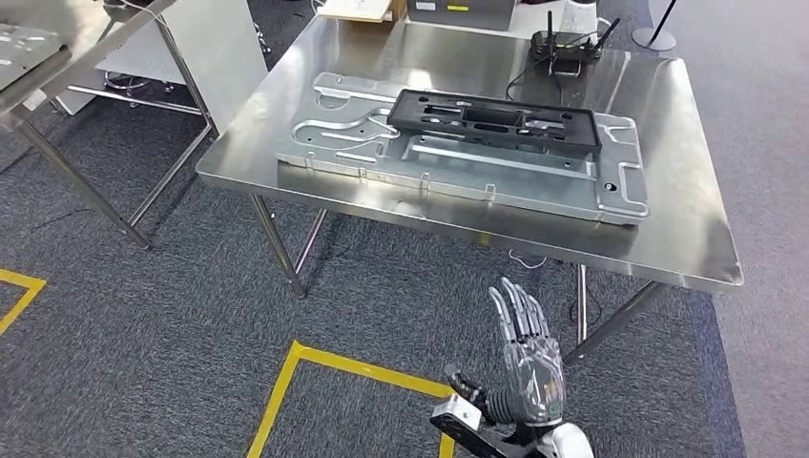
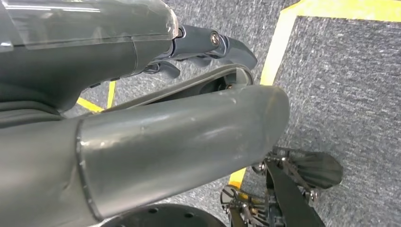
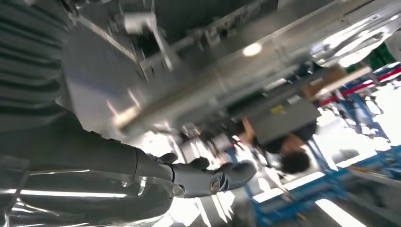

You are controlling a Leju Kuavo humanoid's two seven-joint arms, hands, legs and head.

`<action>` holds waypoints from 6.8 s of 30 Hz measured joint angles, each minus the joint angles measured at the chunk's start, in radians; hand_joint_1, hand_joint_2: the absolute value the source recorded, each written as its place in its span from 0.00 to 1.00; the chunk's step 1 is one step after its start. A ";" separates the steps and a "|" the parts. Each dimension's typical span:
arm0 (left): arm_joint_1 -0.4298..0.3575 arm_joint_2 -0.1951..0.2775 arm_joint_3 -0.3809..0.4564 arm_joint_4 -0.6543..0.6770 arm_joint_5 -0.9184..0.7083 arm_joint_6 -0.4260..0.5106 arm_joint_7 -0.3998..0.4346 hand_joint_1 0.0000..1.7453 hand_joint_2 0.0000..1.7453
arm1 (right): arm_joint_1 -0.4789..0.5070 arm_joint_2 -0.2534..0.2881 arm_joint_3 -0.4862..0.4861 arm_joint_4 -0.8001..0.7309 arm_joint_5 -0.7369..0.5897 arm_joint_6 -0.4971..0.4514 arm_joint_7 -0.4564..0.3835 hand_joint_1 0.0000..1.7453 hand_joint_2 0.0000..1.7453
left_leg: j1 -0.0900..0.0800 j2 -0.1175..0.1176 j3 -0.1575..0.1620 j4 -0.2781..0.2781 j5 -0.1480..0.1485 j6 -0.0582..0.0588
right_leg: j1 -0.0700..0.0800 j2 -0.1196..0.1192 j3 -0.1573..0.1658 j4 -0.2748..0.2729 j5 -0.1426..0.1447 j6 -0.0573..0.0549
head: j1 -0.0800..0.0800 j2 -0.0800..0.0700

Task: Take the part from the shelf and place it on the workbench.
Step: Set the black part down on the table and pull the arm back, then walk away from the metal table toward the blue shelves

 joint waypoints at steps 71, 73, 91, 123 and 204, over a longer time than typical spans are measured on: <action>-0.001 -0.017 0.034 0.000 0.003 0.043 0.009 0.00 0.00 | -0.151 0.198 -0.818 1.457 -0.498 0.663 0.175 0.00 0.00 | 0.025 -0.012 -0.016 0.222 -0.180 -0.048 | -0.011 -0.062 -0.041 -0.004 0.047 -0.028 | -0.009 0.000; -0.002 -0.016 0.034 0.000 0.005 0.043 0.009 0.00 0.00 | -0.153 0.198 -0.818 1.457 -0.495 0.663 0.176 0.00 0.00 | 0.028 0.024 0.069 0.078 -0.127 -0.052 | -0.014 -0.082 -0.042 0.006 0.040 -0.016 | -0.010 0.000; -0.004 -0.018 0.033 0.000 0.015 0.055 0.011 0.00 0.00 | -0.152 0.200 -0.818 1.458 -0.485 0.665 0.176 0.00 0.00 | 0.008 -0.113 0.065 0.008 -0.080 0.003 | -0.014 0.084 -0.055 0.036 0.022 0.007 | -0.009 0.000; -0.001 -0.026 0.033 0.000 0.019 0.072 0.008 0.00 0.00 | -0.157 0.212 -0.818 1.460 -0.472 0.669 0.161 0.00 0.00 | 0.003 -0.126 0.082 -0.003 -0.090 0.003 | -0.004 0.081 -0.078 0.035 0.044 -0.004 | -0.009 0.000; 0.000 -0.029 0.041 0.000 0.039 0.095 0.010 0.00 0.00 | -0.164 0.237 -0.836 1.461 -0.444 0.679 0.157 0.00 0.00 | 0.009 0.005 0.103 -0.030 -0.077 0.015 | 0.009 -0.035 -0.092 0.107 -0.017 -0.008 | -0.006 0.000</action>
